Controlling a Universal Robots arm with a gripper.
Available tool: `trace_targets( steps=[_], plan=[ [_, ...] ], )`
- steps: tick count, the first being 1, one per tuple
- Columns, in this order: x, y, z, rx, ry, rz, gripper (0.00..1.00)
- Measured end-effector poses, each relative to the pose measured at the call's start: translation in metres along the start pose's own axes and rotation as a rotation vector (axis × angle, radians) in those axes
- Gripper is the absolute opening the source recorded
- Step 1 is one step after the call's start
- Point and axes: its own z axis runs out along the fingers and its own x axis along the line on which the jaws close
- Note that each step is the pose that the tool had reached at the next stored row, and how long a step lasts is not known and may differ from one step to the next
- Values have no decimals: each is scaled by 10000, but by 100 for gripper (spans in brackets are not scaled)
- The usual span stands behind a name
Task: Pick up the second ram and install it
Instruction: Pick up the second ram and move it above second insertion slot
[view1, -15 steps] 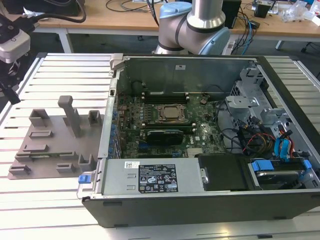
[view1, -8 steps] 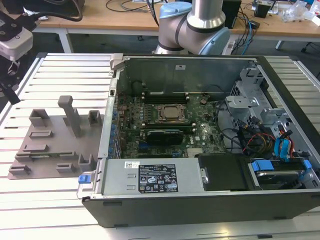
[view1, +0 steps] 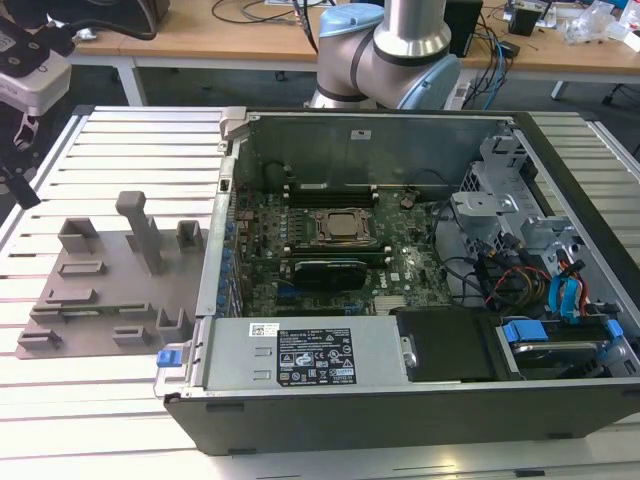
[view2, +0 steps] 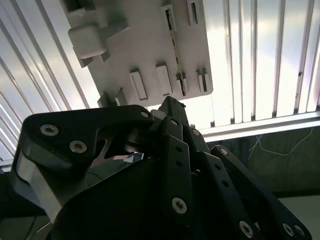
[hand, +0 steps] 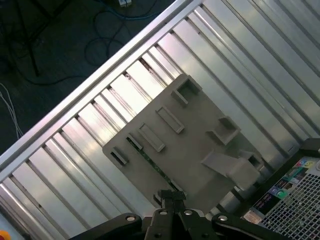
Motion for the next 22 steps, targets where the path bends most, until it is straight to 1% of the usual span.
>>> trace_targets(
  steps=[2, 4, 6, 14, 18, 20, 22],
  plan=[
    [0, 0, 0, -3, 6, -132, 10],
    [0, 0, 0, -9, 19, -406, 10],
    [0, 0, 0, -12, 24, -531, 10],
    [0, 0, 0, -34, 63, -1410, 10],
    [0, 0, 0, -42, 79, -1748, 10],
    [0, 0, 0, -50, 93, -2073, 10],
    [0, 0, 0, -53, 100, -2208, 10]
  ],
)
